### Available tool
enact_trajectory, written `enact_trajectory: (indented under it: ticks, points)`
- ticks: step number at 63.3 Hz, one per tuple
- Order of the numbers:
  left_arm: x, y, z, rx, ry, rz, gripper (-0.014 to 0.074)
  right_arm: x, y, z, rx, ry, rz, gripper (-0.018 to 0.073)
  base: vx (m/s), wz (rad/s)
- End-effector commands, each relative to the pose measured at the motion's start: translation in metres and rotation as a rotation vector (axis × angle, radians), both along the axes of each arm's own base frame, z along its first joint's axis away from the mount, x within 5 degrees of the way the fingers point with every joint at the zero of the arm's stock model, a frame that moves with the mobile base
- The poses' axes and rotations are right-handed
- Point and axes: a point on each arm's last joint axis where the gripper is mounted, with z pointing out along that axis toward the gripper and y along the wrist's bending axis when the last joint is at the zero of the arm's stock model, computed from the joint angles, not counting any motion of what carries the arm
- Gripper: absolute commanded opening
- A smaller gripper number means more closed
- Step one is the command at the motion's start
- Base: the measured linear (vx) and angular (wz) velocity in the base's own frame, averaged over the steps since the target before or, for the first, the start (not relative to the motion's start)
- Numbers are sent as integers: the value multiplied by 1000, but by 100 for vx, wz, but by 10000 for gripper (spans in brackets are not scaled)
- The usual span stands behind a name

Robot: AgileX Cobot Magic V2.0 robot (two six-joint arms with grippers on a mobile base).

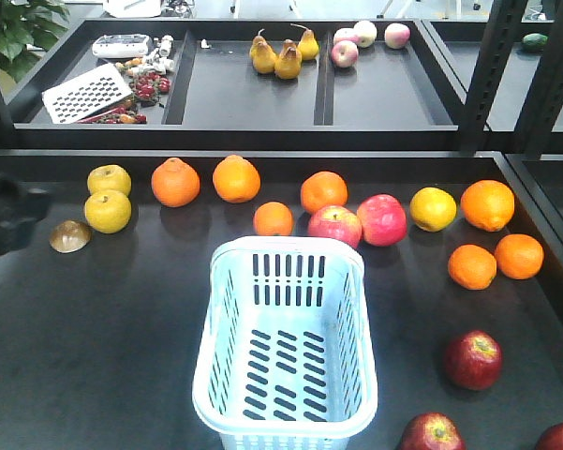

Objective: Pick three apples into basket with both arms
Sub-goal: 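Open the left gripper and withdraw it from the basket handle, then reach the right gripper to the nearest red apple and grasp it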

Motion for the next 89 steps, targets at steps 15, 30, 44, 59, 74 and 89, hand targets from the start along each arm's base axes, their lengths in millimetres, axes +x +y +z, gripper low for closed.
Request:
enact_trajectory:
  ticks: [15,30,44,59,74,89]
  points:
    - [-45,16,9,-129,-152,61,593,-1,1,8,23,-124,10,-9,0,0]
    - [-52,18,12,-134,-165,62,593,-5,0,35,131,-126,10,-9,0,0]
    - [-51,18,12,-133,-163,62,593,4,-2,79,130,192,-40,-9,0,0]
    - [-51,18,12,-133,-163,62,593,31,-5,115,104,615,-92,-9,0,0]
    - [-51,18,12,-133,-163,62,593,57,-5,114,97,798,-109,-7,0,0]
    - [-51,18,12,-133,-163,62,593,71,-5,102,54,909,-91,113,0,0]
